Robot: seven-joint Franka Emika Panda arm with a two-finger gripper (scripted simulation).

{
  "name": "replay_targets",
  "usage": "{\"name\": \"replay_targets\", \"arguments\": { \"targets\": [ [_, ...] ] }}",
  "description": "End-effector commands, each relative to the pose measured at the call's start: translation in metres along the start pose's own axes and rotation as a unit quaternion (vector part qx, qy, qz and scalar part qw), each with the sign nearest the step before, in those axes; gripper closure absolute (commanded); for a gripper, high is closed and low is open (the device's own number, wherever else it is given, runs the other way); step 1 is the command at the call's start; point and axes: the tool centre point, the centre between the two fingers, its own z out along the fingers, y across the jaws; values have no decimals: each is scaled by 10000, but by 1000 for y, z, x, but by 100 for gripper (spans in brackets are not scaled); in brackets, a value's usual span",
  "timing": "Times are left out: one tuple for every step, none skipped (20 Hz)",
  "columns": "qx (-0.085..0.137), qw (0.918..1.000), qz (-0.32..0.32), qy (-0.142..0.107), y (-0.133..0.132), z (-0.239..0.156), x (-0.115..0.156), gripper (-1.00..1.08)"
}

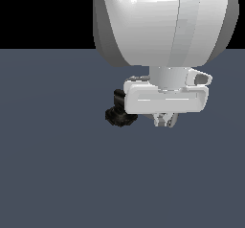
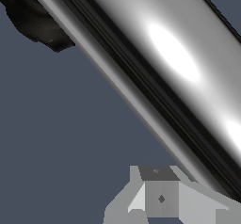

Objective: Turn on the faucet by rotating a designated handle.

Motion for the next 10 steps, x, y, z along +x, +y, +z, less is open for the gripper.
{"name": "replay_targets", "arguments": {
  "targets": [
    [-12,10000,-55,41,4,0,14,108],
    [-12,10000,-52,40,7,0,16,108],
    [-12,10000,-52,40,9,0,19,108],
    [-12,10000,-47,39,12,0,22,108],
    [-12,10000,-47,39,14,0,24,108],
    [-13,10000,-42,39,17,0,27,108],
    [-13,10000,-38,38,20,0,30,108],
    [-13,10000,-38,38,23,0,32,108],
    [-13,10000,-34,37,26,0,35,108],
    [-13,10000,-34,37,28,0,38,108]
  ]
}}
